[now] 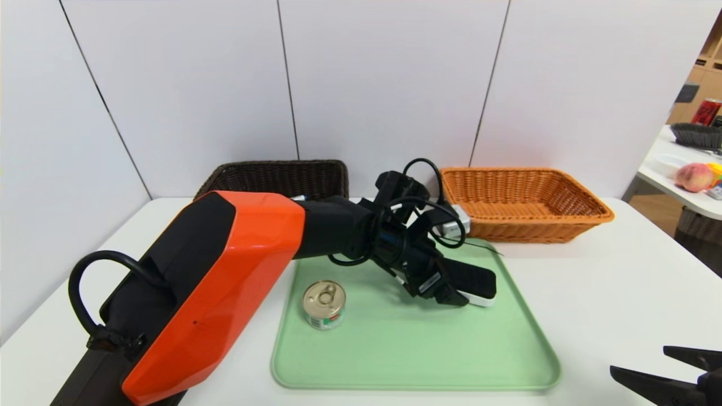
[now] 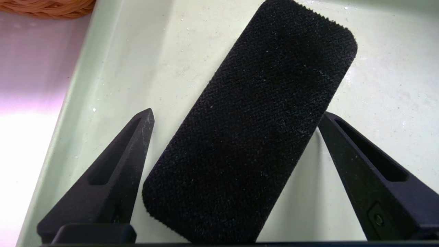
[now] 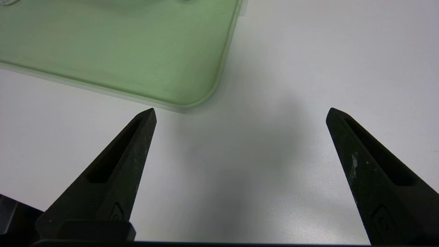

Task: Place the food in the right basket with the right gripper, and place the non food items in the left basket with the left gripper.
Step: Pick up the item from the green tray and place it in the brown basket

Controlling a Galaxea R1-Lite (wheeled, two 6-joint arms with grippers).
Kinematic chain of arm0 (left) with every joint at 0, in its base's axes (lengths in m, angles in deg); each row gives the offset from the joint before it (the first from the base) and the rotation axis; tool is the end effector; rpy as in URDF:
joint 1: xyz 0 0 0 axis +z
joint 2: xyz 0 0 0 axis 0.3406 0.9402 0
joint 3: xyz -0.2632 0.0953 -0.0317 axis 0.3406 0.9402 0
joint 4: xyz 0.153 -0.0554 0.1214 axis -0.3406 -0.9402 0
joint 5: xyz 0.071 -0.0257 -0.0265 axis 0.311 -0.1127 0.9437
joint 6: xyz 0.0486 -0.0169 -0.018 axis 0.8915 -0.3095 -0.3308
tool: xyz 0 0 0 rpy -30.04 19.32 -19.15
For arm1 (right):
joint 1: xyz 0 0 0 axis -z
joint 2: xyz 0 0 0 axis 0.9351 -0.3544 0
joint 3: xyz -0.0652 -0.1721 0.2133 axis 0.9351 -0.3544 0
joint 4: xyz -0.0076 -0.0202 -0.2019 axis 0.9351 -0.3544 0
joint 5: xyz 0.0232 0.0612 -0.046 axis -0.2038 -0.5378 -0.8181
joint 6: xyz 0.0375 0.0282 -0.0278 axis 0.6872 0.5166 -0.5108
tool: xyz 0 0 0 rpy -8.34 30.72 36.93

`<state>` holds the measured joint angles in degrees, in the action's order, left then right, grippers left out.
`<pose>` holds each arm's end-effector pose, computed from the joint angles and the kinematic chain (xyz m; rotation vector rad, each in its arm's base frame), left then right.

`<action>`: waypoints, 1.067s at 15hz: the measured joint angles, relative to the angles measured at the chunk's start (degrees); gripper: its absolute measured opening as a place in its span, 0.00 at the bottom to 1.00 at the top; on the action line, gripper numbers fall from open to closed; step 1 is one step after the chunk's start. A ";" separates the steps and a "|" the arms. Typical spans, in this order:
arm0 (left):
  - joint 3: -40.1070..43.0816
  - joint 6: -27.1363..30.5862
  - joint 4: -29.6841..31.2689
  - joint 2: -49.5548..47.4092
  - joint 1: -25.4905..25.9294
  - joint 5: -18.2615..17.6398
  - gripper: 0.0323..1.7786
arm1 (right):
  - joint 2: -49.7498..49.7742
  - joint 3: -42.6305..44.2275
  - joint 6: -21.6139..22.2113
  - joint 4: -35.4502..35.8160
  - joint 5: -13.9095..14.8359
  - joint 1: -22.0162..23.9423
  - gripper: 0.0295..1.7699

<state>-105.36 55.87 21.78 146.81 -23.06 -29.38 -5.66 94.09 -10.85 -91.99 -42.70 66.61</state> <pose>0.3616 -0.3727 0.0826 0.4609 0.4412 -1.3427 0.1419 0.0209 0.1205 0.0536 0.6700 0.3092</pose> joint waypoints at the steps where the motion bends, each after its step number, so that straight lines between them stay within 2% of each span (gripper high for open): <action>1: 0.00 0.00 0.02 0.09 -0.02 0.00 0.95 | -0.05 0.00 0.02 0.00 0.00 0.00 0.97; 14: 0.00 0.05 0.95 0.09 0.00 0.00 0.95 | -0.21 0.11 0.02 0.11 0.00 0.00 0.97; 16: 0.00 0.16 0.95 0.06 0.00 -0.05 0.77 | -0.18 0.11 0.00 0.09 0.00 0.02 0.97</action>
<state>-105.36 56.03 22.73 146.87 -23.06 -29.43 -5.85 94.19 -10.85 -91.91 -42.70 66.64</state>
